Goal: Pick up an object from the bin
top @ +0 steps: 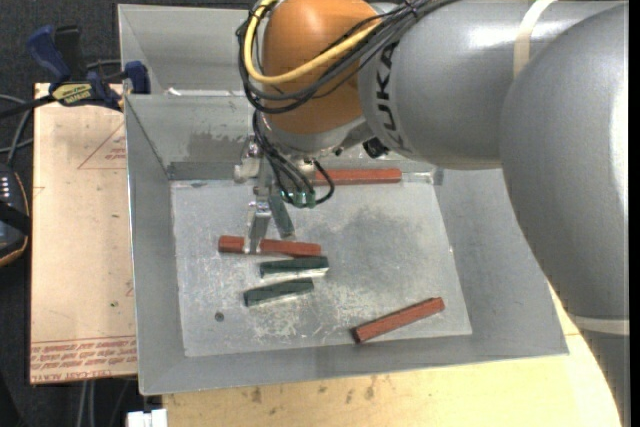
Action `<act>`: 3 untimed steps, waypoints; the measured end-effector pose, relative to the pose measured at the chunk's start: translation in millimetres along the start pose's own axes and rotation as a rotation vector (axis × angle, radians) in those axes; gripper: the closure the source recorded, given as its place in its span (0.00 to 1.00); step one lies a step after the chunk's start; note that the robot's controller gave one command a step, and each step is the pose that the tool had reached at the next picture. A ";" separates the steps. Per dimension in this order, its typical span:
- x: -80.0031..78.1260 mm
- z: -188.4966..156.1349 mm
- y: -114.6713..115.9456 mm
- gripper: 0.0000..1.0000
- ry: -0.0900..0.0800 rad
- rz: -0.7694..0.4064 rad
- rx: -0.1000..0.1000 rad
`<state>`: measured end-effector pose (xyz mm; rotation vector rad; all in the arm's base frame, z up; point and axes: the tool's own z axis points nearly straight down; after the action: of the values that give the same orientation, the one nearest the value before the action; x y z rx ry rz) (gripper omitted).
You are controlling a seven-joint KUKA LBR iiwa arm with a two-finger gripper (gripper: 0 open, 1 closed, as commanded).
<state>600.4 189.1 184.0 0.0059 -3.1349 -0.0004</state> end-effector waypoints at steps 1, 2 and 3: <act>-1.8 -5.0 -0.8 0.00 -0.007 0.003 -0.001; -0.8 31.2 -14.6 0.00 -0.015 -0.056 -0.003; -23.5 105.4 -37.8 1.00 -0.018 -0.425 -0.003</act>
Offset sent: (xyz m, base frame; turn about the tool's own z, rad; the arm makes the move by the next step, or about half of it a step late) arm -0.0061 -0.0475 -0.1140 -0.1714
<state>623.3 151.4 78.5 0.6704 -3.0811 -0.0072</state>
